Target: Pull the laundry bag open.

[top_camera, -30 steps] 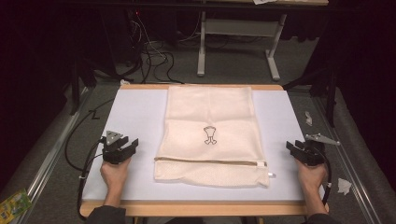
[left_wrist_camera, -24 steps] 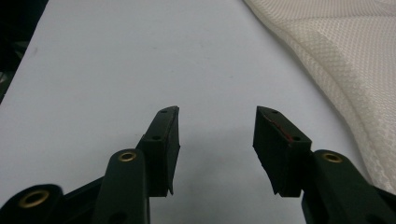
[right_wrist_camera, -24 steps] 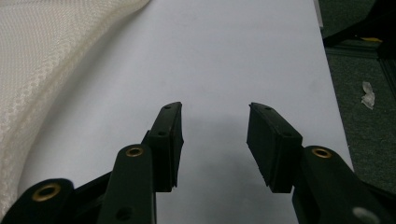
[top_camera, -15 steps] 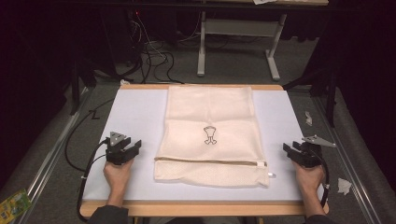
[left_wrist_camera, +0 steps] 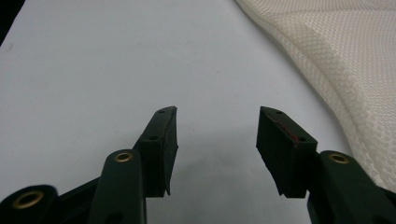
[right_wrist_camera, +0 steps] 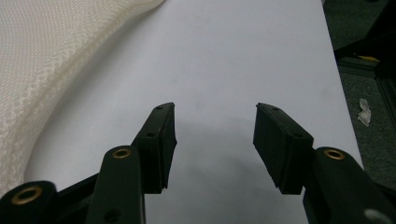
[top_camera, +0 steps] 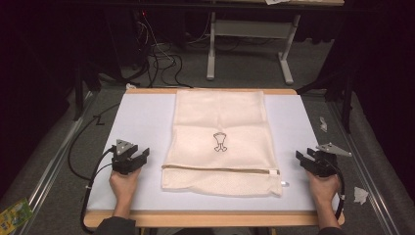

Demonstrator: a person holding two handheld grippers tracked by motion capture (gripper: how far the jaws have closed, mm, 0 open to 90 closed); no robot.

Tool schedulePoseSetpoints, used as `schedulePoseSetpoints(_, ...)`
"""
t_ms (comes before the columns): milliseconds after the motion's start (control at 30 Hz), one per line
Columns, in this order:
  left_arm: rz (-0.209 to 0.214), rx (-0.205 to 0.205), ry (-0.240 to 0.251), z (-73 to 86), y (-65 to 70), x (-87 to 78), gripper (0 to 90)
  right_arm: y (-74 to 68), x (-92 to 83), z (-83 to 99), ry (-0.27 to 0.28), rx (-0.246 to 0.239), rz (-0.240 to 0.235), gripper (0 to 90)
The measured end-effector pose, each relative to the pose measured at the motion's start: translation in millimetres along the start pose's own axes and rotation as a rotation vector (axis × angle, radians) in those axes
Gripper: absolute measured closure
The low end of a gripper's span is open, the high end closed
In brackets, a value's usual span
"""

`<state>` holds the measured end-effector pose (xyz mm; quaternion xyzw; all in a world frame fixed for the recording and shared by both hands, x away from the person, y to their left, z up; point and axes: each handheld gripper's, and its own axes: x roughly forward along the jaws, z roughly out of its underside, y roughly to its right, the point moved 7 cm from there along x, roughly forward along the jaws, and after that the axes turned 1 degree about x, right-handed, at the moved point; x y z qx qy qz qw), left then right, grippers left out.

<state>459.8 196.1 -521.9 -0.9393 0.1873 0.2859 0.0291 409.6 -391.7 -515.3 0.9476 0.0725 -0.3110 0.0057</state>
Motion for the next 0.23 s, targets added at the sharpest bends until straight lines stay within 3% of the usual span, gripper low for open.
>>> schedulePoseSetpoints(233, 0.009, 0.005, 0.003, 0.0, 1.0, -0.3, 47.3, 0.5, 0.4, 0.0, 0.001, -0.003, -0.012, 46.7)
